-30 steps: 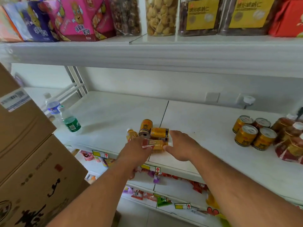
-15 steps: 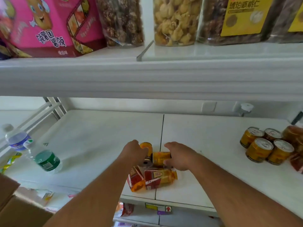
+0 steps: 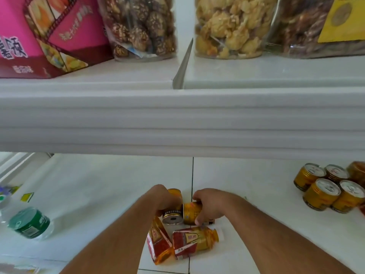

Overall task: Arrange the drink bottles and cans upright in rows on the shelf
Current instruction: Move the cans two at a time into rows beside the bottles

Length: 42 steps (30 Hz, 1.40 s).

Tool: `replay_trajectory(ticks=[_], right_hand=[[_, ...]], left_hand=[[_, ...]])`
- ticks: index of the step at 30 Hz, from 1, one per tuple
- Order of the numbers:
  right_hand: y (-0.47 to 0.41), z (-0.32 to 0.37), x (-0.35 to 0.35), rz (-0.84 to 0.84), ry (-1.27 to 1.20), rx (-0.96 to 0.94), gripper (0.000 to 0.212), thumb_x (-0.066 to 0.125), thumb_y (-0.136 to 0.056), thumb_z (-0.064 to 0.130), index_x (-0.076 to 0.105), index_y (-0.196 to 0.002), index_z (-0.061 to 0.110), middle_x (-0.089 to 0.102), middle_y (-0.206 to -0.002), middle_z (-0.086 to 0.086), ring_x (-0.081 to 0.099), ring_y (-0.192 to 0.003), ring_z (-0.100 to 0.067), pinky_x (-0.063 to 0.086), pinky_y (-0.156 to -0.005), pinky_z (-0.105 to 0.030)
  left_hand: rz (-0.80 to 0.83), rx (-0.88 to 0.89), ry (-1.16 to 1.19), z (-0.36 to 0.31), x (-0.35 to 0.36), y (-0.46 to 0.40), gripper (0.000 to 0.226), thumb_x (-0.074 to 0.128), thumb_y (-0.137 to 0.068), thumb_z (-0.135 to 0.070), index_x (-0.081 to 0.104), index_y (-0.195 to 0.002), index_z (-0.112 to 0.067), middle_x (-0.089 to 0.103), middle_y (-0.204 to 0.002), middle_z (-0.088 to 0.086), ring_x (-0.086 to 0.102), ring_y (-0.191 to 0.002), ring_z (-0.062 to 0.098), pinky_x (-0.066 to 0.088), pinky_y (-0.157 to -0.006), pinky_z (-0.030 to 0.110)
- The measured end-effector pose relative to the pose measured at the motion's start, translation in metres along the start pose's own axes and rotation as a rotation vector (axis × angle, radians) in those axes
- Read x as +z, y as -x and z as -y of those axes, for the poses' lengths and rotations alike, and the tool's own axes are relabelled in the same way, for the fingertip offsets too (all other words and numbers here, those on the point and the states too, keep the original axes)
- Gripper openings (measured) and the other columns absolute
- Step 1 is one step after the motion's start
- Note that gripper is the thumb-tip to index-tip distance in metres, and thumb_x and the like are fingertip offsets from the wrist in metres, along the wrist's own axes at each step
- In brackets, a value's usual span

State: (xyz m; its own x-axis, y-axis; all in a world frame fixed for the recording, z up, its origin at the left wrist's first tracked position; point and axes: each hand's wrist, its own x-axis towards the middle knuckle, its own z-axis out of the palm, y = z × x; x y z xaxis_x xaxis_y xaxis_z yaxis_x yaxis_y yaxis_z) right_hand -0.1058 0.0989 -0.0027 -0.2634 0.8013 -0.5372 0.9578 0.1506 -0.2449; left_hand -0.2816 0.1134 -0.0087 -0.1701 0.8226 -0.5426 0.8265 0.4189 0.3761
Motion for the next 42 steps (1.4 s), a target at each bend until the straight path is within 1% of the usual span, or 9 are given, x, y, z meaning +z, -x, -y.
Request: replay_trajectory(ticks=[4,8,10,15,20,23,28,34,42], right_hand=[[-0.008,0.0,0.001,0.046,0.029,-0.006,0.071,0.083,-0.076,0.045,0.055,-0.138,0.022,0.061,-0.131,-0.001,0.061,-0.113,-0.024,0.053,-0.094,-0.04],[-0.004,-0.006,0.001,0.006,-0.007,-0.022,0.072,0.083,-0.077,0.044,0.053,-0.139,0.023,0.059,-0.133,-0.001,0.059,-0.114,-0.023,0.052,-0.094,-0.039],[0.0,-0.015,0.001,-0.025,-0.064,-0.007,0.072,0.082,-0.077,0.045,0.051,-0.138,0.025,0.058,-0.132,0.0,0.058,-0.113,-0.022,0.051,-0.094,-0.039],[0.02,-0.045,-0.004,-0.194,-0.542,0.037,0.062,0.083,-0.076,0.042,0.051,-0.127,0.027,0.059,-0.117,0.003,0.059,-0.102,-0.015,0.052,-0.086,-0.034],[0.052,-0.059,-0.004,-0.395,-0.875,0.016,0.061,0.084,-0.077,0.032,0.057,-0.13,0.021,0.066,-0.116,0.005,0.065,-0.102,-0.012,0.055,-0.089,-0.032],[0.079,-0.067,-0.004,-0.46,-0.969,-0.001,0.057,0.086,-0.077,0.029,0.058,-0.126,0.026,0.066,-0.116,0.008,0.064,-0.103,-0.009,0.052,-0.084,-0.026],[0.122,-0.086,0.001,-0.529,-0.995,-0.039,0.049,0.086,-0.077,0.023,0.059,-0.117,0.031,0.066,-0.113,0.012,0.062,-0.098,0.0,0.045,-0.072,-0.015],[0.173,-0.118,0.015,-0.573,-0.986,-0.064,0.043,0.085,-0.078,0.019,0.06,-0.109,0.035,0.068,-0.108,0.013,0.062,-0.097,0.0,0.046,-0.076,-0.017],[0.235,-0.147,0.047,-0.63,-1.019,-0.078,0.048,0.087,-0.075,0.021,0.064,-0.117,0.027,0.072,-0.11,0.011,0.068,-0.099,-0.004,0.054,-0.084,-0.024]], left_hand=[[0.06,-0.01,0.076,0.001,-0.001,-0.008,0.057,0.08,-0.07,-0.051,0.06,-0.097,-0.005,0.07,-0.087,0.014,0.073,-0.07,0.025,0.062,-0.072,0.039],[0.032,-0.003,0.252,0.005,-0.003,-0.008,0.052,0.084,-0.068,-0.041,0.059,-0.096,-0.004,0.07,-0.086,0.017,0.073,-0.066,0.025,0.062,-0.063,0.036],[-0.008,0.046,0.343,0.009,-0.006,-0.009,0.05,0.084,-0.068,-0.04,0.064,-0.097,-0.005,0.071,-0.088,0.014,0.073,-0.072,0.023,0.062,-0.068,0.037],[-0.045,0.243,0.547,0.006,-0.018,0.001,0.034,0.083,-0.071,-0.038,0.07,-0.095,-0.018,0.074,-0.092,0.004,0.07,-0.089,0.022,0.057,-0.087,0.044],[-0.101,0.426,0.605,-0.021,-0.019,0.038,0.036,0.083,-0.075,-0.031,0.068,-0.107,-0.021,0.07,-0.1,-0.004,0.066,-0.093,0.012,0.05,-0.075,0.027],[-0.132,0.501,0.618,-0.038,-0.01,0.06,0.049,0.084,-0.073,-0.03,0.065,-0.117,-0.021,0.068,-0.106,-0.007,0.065,-0.096,0.01,0.05,-0.077,0.026],[-0.176,0.545,0.579,-0.06,0.009,0.097,0.057,0.085,-0.07,-0.034,0.063,-0.122,-0.025,0.068,-0.109,-0.01,0.065,-0.1,0.01,0.053,-0.088,0.031],[-0.222,0.554,0.593,-0.079,0.037,0.158,0.056,0.085,-0.071,-0.033,0.062,-0.122,-0.027,0.068,-0.106,-0.014,0.064,-0.092,-0.001,0.046,-0.07,0.015],[-0.208,0.597,0.573,-0.089,0.082,0.228,0.062,0.085,-0.072,-0.031,0.058,-0.128,-0.026,0.066,-0.109,-0.013,0.061,-0.096,-0.004,0.046,-0.071,0.015]])
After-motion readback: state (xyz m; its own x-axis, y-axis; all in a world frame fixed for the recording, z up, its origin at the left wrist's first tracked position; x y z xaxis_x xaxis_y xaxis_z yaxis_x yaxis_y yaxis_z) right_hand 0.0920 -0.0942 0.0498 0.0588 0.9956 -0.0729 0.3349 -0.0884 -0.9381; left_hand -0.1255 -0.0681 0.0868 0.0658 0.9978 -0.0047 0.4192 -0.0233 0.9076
